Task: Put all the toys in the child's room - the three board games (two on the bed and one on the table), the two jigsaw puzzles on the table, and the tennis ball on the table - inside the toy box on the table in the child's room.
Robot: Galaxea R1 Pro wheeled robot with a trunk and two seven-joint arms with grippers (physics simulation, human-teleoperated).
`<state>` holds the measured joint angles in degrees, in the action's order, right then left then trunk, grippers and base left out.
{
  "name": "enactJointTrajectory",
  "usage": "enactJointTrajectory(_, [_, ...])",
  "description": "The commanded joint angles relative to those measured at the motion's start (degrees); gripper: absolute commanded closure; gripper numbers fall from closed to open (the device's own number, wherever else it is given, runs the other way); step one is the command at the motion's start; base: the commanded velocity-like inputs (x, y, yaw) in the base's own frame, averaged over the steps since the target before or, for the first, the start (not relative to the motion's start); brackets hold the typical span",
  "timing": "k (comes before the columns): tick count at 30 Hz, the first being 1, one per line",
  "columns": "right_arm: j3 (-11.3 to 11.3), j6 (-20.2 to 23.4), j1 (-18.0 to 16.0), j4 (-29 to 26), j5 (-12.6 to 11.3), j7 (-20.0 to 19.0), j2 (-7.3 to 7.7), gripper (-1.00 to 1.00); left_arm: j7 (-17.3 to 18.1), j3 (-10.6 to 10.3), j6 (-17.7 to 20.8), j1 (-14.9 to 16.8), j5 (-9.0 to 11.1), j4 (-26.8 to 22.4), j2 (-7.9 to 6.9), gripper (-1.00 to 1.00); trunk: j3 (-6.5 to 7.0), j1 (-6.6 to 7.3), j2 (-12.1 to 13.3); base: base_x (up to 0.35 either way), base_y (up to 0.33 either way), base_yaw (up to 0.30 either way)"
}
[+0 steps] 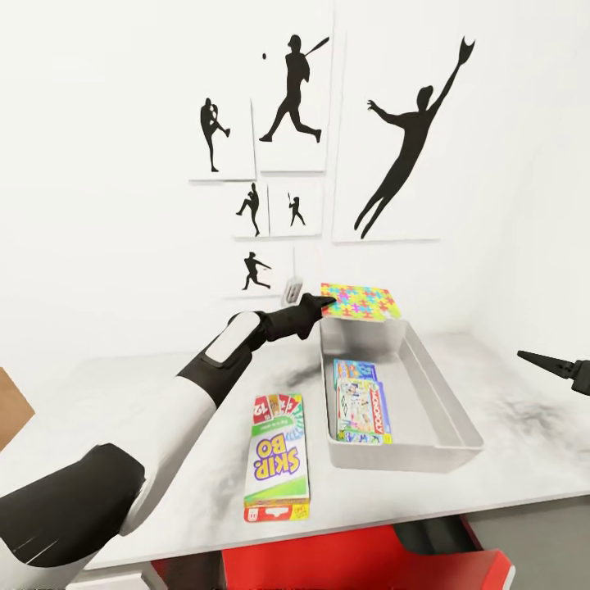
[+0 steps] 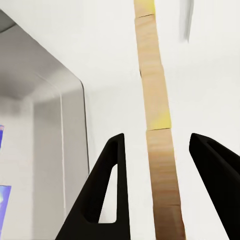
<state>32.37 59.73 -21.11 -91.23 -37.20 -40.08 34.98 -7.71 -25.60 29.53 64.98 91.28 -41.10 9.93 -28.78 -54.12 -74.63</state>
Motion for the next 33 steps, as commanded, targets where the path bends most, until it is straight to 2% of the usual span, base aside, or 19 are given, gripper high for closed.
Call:
enactJointTrajectory(1, [0.1,0.3,-0.1,0.0,0.3,-0.4,0.00,-1.00,-0.7,0.0,0.0,0.2,0.6,-0.1,-0.03,1.00,-0.16,0.00,0.0,0.000,0.000,0.000])
enactJointTrajectory(16, [0.1,0.3,-0.1,0.0,0.3,-0.4,0.24,-1.00,-5.6,-0.1,0.0,1.5,0.7,-0.2,0.07,1.00,-1.56,0.00,0.0,0.000,0.000,0.000])
enactJointTrajectory(33, [0.0,0.3,-0.1,0.0,0.3,-0.3,0.11,-1.00,-6.3,-0.3,0.2,2.0,1.2,-0.9,0.07,1.00,-3.16,0.00,0.0,0.000,0.000,-0.001])
